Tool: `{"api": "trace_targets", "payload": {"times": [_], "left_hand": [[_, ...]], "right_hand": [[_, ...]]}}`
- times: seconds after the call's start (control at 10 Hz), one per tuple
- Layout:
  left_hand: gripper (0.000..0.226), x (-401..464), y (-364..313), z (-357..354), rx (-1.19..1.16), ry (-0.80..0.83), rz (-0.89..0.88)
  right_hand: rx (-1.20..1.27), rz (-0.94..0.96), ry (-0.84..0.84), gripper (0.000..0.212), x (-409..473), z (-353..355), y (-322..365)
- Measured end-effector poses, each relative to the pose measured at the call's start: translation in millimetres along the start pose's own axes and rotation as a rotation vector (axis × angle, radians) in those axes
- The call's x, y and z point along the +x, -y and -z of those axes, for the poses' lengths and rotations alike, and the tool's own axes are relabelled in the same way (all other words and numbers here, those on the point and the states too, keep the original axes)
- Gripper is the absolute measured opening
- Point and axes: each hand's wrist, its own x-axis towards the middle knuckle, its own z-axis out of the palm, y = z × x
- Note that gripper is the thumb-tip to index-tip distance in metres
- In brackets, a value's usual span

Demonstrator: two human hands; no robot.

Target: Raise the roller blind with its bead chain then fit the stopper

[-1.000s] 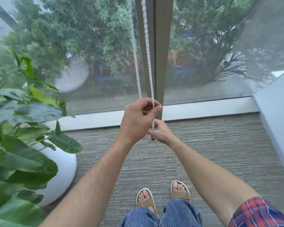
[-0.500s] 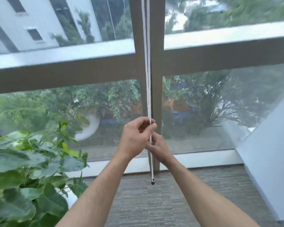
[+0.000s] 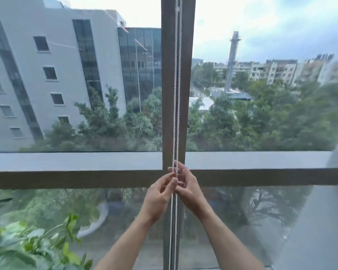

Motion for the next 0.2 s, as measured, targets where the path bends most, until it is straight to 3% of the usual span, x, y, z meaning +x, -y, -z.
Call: {"api": "trace_targets", "payload": {"times": [0.1, 0.2], "left_hand": [[0.025, 16.6, -37.1, 4.5, 0.135, -0.03, -0.094], [0.029, 35.9, -71.0, 16.1, 0.328, -0.092, -0.225]], "right_hand": [[-0.107, 0.044, -0.031, 0.076, 19.3, 8.7, 41.8], [-0.317, 0.163, -0.186, 0.071, 36.4, 18.6, 76.5]]}}
